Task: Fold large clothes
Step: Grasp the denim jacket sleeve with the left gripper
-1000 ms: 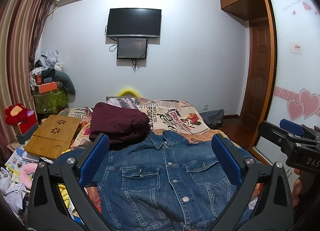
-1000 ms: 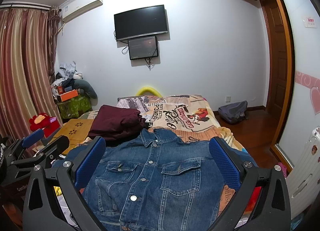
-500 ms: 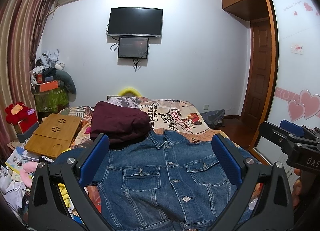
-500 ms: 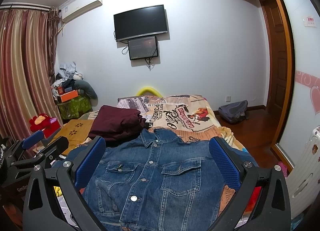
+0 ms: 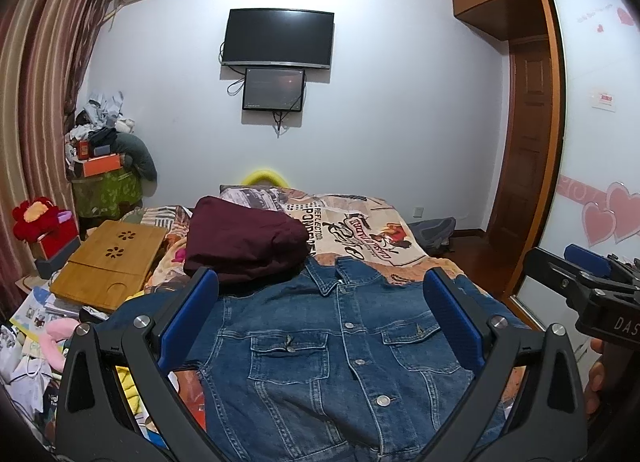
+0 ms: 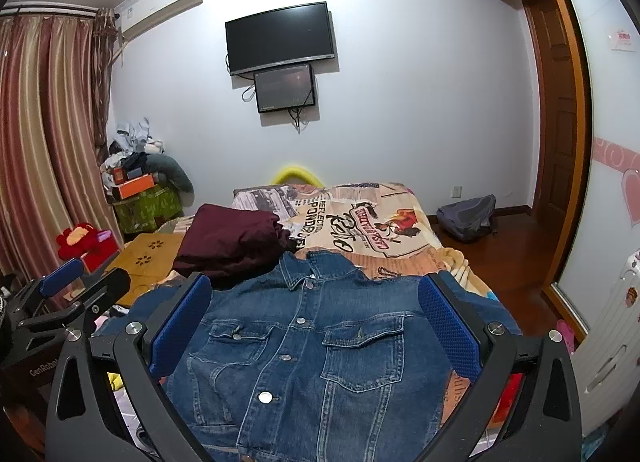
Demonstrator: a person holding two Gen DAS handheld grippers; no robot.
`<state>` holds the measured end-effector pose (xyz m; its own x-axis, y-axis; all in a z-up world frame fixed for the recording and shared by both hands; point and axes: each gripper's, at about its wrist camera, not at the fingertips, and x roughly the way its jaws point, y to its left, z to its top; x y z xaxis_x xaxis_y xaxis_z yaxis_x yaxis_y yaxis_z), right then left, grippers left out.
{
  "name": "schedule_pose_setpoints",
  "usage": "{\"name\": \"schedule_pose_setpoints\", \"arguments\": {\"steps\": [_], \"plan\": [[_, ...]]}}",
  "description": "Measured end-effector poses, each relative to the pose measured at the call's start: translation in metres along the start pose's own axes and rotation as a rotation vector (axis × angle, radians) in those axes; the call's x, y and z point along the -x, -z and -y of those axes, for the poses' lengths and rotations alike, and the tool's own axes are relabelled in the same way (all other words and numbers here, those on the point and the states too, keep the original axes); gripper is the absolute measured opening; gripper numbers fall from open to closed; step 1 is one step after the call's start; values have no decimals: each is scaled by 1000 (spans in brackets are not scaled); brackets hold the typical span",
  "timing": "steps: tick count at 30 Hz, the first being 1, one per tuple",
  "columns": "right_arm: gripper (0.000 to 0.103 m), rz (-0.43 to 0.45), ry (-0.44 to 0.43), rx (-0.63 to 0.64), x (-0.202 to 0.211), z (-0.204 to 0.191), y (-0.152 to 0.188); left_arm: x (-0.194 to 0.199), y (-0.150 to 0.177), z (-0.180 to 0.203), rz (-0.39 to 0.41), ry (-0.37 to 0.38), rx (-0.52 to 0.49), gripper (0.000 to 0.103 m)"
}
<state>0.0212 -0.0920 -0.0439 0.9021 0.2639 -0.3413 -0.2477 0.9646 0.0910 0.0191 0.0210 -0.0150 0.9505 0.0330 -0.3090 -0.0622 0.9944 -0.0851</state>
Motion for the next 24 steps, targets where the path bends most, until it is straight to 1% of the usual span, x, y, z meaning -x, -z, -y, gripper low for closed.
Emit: {"name": "schedule_pose_setpoints", "arguments": {"steps": [6, 9, 12, 14, 15, 16, 17, 18, 21, 24], "plan": [[103, -16, -6, 12, -18, -3, -5, -18, 1, -15, -21, -36, 26, 103], [103, -23, -7, 23, -30, -3, -8, -29, 0, -31, -34, -65, 44, 103], [103, -31, -4, 30, -47, -3, -11, -44, 0, -54, -46, -136, 55, 103], [103, -38, 6, 24, -61, 0, -11, -55, 1, -79, -56, -194, 81, 103], [103, -46, 7, 22, -69, 1, -10, -59, 2, -87, -61, -208, 93, 103], [103, -52, 10, 22, -75, 2, -9, -66, 4, -107, -78, -232, 120, 103], [103, -63, 16, 22, -82, 3, -9, -71, 5, -117, -88, -245, 135, 103], [103, -77, 24, 27, -91, 5, -8, -78, 8, -140, -104, -277, 169, 103], [103, -140, 39, 48, -117, 10, -3, -93, 18, -194, -154, -351, 248, 103], [103, -207, 40, 61, -138, 12, 2, -110, 39, -259, -236, -383, 372, 103]]}}
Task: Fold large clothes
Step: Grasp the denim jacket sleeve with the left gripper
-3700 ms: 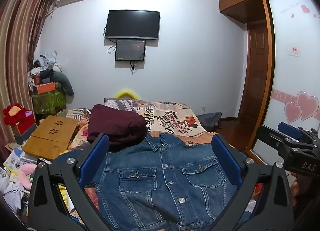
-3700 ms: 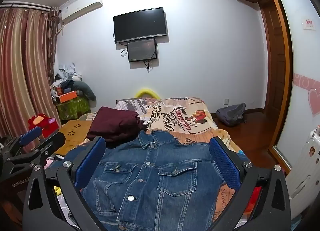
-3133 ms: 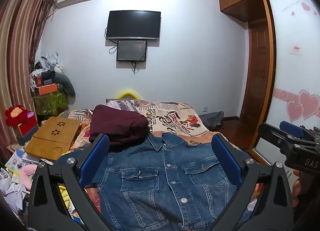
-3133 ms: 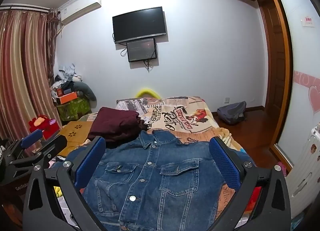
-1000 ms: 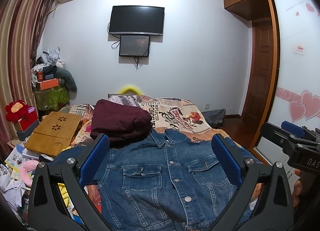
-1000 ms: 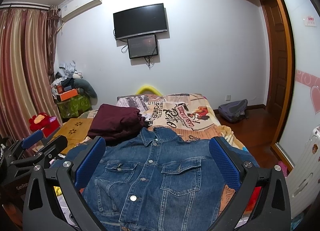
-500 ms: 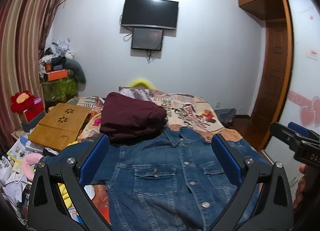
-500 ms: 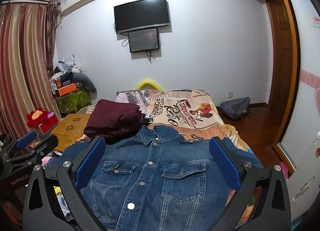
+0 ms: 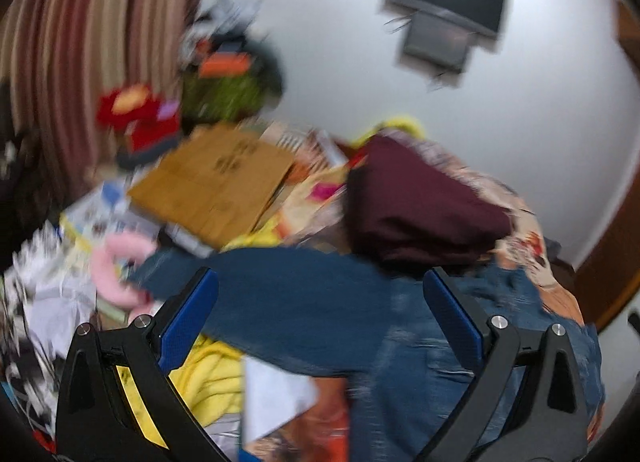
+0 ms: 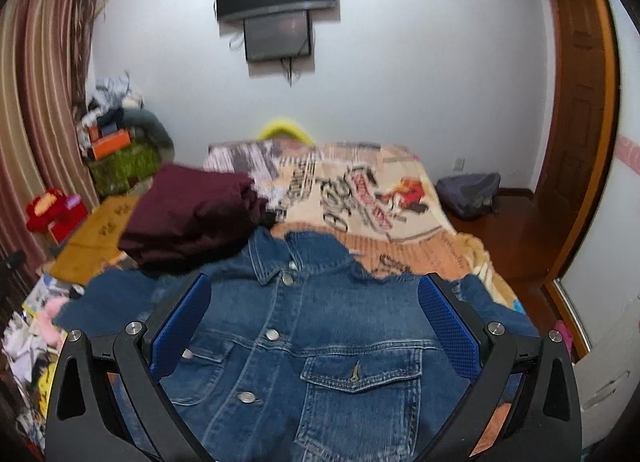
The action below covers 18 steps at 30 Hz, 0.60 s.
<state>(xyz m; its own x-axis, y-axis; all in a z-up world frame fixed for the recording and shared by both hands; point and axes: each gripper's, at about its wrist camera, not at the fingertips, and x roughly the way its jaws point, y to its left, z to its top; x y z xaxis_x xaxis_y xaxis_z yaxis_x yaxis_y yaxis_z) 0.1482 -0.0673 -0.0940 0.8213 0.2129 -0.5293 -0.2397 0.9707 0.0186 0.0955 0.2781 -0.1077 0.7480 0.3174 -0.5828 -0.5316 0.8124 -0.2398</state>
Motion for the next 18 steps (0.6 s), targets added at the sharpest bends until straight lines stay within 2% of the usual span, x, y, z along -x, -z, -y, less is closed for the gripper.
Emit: {"name": "schedule_pose_setpoints", "arguments": {"steps": [3, 5, 6, 10, 14, 18], "plan": [[103, -81, -2, 28, -25, -1, 4, -42, 2, -58, -101, -25, 117, 100], [103, -132, -1, 34, -41, -1, 7, -68, 11, -88, -182, -30, 181, 83], [103, -149, -3, 35, -45, -2, 8, -77, 14, -98, -217, -29, 204, 81], [103, -200, -15, 26, -56, -4, 19, -125, 48, -147, -367, -10, 370, 80], [103, -231, -12, 22, -69, -4, 21, -158, 74, -172, -444, 39, 494, 71], [103, -252, -2, 25, -73, -3, 21, -178, 84, -177, -473, 68, 515, 66]]}}
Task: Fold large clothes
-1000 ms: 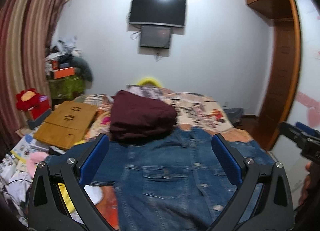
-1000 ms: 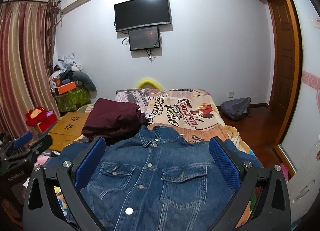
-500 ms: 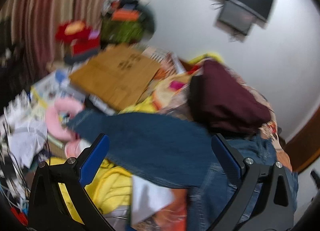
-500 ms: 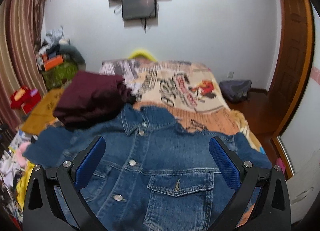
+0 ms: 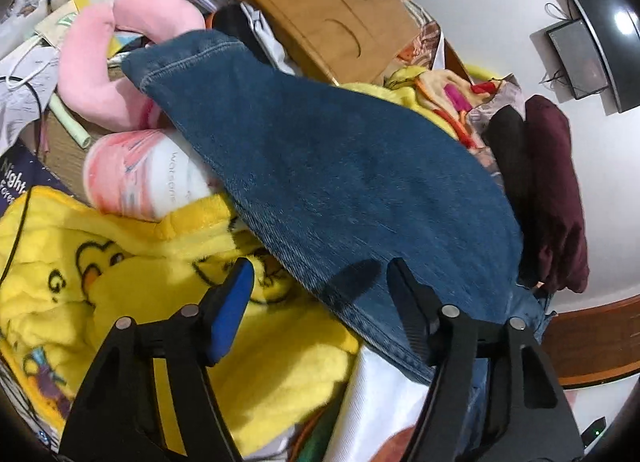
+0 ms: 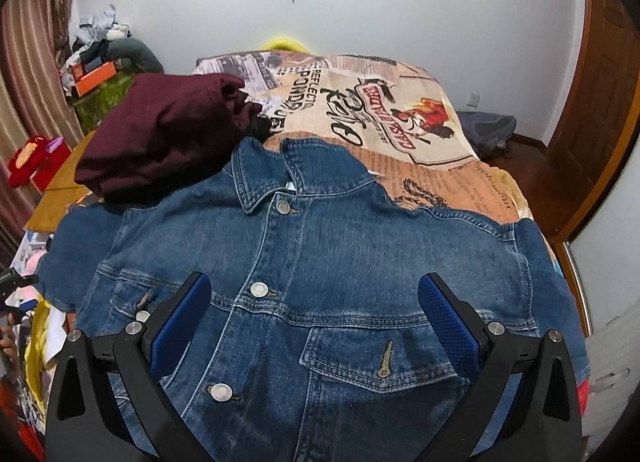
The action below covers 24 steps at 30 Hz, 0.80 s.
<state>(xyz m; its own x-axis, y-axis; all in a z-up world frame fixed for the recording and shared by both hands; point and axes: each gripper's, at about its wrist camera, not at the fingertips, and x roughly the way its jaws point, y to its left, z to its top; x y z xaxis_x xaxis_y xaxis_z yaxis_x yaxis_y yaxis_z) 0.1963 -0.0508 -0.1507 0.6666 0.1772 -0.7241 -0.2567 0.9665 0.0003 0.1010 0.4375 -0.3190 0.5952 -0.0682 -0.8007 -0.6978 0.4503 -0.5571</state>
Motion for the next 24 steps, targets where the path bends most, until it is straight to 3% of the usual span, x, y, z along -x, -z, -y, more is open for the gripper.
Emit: {"name": "schedule_pose_setpoints", "arguments": {"steps": [4, 8, 14, 20, 24], "plan": [[103, -10, 4, -9, -3, 1, -1, -16, -8, 2, -6, -31, -32, 39], [103, -11, 5, -12, -2, 3, -2, -12, -15, 14, 41, -51, -82, 13], [103, 34, 11, 5, 18, 6, -7, 34, -17, 68, 165, -32, -204, 8], [103, 84, 17, 25, 37, 10, -14, 100, 0, 166, 283, 76, -408, 7], [103, 99, -5, 38, 45, 15, -15, 126, 32, 236, 321, 159, -565, 7]]}}
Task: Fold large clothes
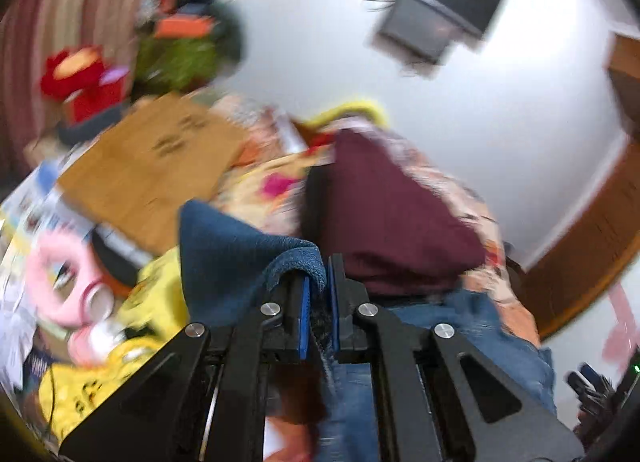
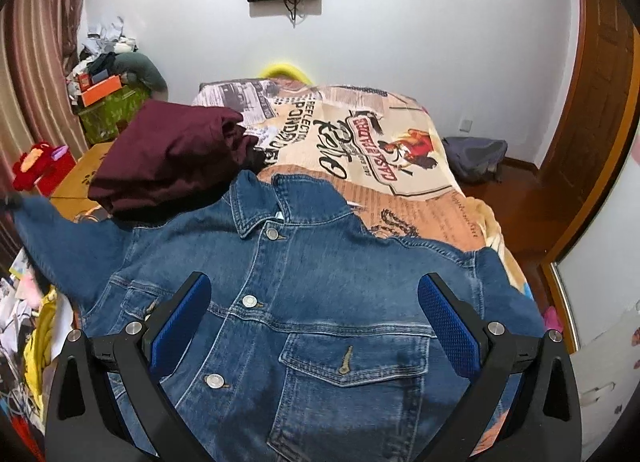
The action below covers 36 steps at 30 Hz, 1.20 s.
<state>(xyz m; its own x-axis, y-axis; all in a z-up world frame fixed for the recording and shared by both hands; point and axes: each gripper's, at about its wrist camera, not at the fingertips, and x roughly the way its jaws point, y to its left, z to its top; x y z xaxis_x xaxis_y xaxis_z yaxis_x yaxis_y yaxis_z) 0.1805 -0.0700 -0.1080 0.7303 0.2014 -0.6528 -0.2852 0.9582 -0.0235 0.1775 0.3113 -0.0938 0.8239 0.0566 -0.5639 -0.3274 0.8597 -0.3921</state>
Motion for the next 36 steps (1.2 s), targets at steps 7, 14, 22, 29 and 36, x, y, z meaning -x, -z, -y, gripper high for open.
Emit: {"name": "schedule_pose_setpoints", "arguments": {"steps": [7, 14, 22, 29, 36], "plan": [[103, -15, -48, 43, 5, 3, 4, -25, 22, 128, -87, 115, -244, 7], [103, -26, -57, 51, 3, 14, 18, -74, 103, 208, -302, 184, -430, 7], [103, -78, -38, 12, -5, 25, 34, -108, 194, 245, -488, 147, -641, 7], [103, -104, -44, 23, -8, 21, 41, -108, 203, 237, -569, 158, -670, 37], [103, -78, -55, 82, -1, 0, 31, -67, 170, 220, -448, 132, -674, 47]]}}
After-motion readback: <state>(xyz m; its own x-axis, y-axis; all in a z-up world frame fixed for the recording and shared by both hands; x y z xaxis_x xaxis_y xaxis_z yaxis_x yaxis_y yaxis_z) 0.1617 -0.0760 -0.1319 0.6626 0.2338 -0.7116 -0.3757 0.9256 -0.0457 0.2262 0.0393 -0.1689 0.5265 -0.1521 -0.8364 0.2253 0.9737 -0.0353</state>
